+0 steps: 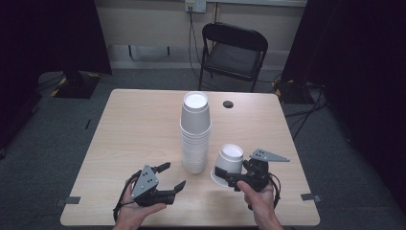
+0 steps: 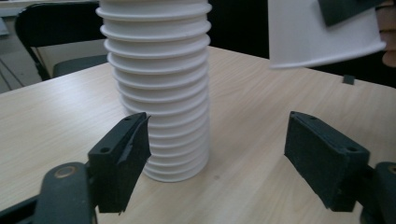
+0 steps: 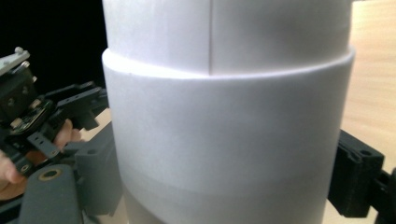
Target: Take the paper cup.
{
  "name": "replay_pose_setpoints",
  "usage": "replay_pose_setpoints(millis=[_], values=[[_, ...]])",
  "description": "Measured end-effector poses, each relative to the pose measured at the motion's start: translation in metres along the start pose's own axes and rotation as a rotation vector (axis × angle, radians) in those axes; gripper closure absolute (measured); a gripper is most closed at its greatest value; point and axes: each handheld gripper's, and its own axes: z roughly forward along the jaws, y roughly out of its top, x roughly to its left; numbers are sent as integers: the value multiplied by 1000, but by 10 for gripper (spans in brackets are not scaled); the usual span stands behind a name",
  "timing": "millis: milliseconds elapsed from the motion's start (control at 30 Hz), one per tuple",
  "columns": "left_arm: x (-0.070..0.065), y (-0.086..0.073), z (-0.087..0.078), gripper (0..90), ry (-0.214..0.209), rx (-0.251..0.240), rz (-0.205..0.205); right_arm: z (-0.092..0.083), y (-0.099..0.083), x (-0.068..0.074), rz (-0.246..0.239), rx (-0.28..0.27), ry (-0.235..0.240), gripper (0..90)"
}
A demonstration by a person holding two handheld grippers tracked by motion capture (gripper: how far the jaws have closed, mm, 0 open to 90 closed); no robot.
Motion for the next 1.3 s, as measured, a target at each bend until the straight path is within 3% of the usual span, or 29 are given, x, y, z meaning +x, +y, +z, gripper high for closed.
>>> replay_pose_setpoints(millis=[300, 333, 467, 500, 533, 600, 700, 767, 900, 933, 1000, 1133, 1300], values=[[-13, -1, 8, 325, -68, -13, 24, 11, -7, 14, 89, -5, 95, 160], [-14, -2, 10, 354, -97, -13, 30, 12, -8, 16, 96, -6, 100, 161], [-17, -3, 13, 386, -140, -9, 51, 19, -10, 25, 93, 13, 133, 161], [-18, -3, 13, 436, -149, -9, 57, 21, -11, 28, 96, 19, 143, 160], [-20, -3, 13, 444, -134, -9, 68, 22, -11, 30, 87, 22, 143, 160], [-22, -3, 14, 479, -146, -13, 81, 25, -11, 34, 69, 28, 144, 160], [-25, -6, 16, 523, -147, -23, 107, 30, -11, 40, 75, 35, 171, 160], [-28, -6, 16, 538, -119, -31, 141, 32, -11, 42, 73, 41, 184, 160], [-32, -5, 18, 578, -115, -47, 163, 33, -10, 45, 84, 46, 200, 160], [-33, -6, 18, 578, -80, -58, 164, 34, -10, 46, 89, 47, 208, 160], [-34, -6, 19, 578, -88, -71, 154, 36, -11, 46, 96, 58, 225, 159], [-36, -7, 18, 592, -54, -96, 168, 39, -13, 48, 127, 64, 250, 159], [-31, -7, 17, 650, -67, -100, 121, 41, -12, 47, 159, 69, 268, 159]])
